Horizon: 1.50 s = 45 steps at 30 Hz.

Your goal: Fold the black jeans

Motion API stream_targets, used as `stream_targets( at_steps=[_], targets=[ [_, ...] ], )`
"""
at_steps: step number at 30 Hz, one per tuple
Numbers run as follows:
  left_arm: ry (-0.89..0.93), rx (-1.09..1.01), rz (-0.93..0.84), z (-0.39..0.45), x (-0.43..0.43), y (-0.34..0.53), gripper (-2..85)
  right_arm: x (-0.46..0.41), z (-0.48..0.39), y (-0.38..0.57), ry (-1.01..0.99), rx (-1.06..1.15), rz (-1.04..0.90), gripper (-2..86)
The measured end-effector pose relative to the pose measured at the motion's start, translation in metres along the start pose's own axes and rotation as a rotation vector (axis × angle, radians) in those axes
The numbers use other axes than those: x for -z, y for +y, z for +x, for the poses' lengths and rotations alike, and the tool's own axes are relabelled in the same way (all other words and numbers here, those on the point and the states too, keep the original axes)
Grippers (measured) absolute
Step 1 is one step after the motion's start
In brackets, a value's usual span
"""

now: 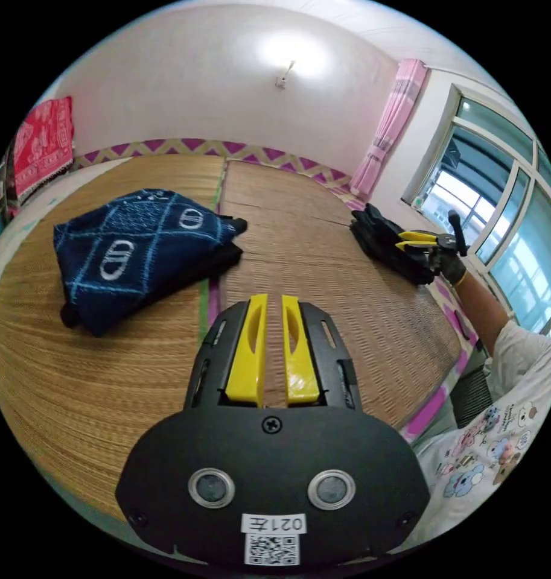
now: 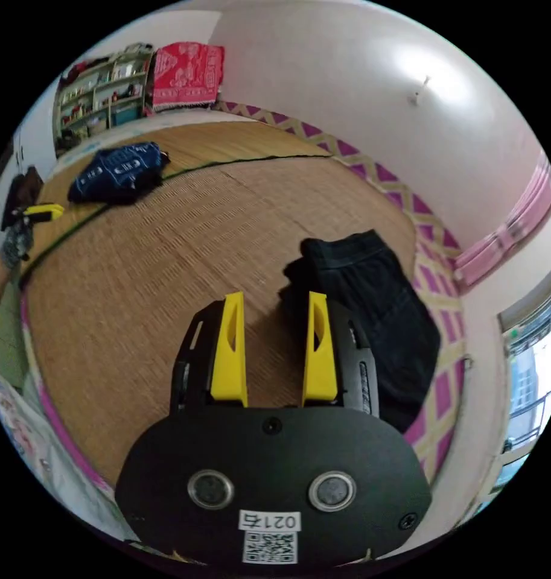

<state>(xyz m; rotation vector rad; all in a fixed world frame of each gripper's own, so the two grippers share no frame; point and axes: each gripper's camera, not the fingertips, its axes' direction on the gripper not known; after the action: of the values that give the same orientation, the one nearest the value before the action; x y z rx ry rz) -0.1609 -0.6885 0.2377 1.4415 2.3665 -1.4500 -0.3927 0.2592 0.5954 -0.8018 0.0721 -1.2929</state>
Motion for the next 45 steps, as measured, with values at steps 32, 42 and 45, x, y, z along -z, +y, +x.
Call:
stream_targets(
  at_steps=[32,42,45],
  targets=[
    [0.063,-0.006,-0.084,0.136,-0.036,0.137,-1.0,0.076,-0.17,0.001,-0.349,0.139,-0.019,5.8],
    [-0.046,0.092,-0.127,0.111,-0.015,0.19,-1.0,0.047,-0.206,0.026,-0.545,0.139,-0.019,8.2],
    [-0.027,0.103,-0.12,0.113,-0.02,0.198,-1.0,0.046,-0.199,0.033,-0.494,0.164,-0.029,5.7]
  ],
)
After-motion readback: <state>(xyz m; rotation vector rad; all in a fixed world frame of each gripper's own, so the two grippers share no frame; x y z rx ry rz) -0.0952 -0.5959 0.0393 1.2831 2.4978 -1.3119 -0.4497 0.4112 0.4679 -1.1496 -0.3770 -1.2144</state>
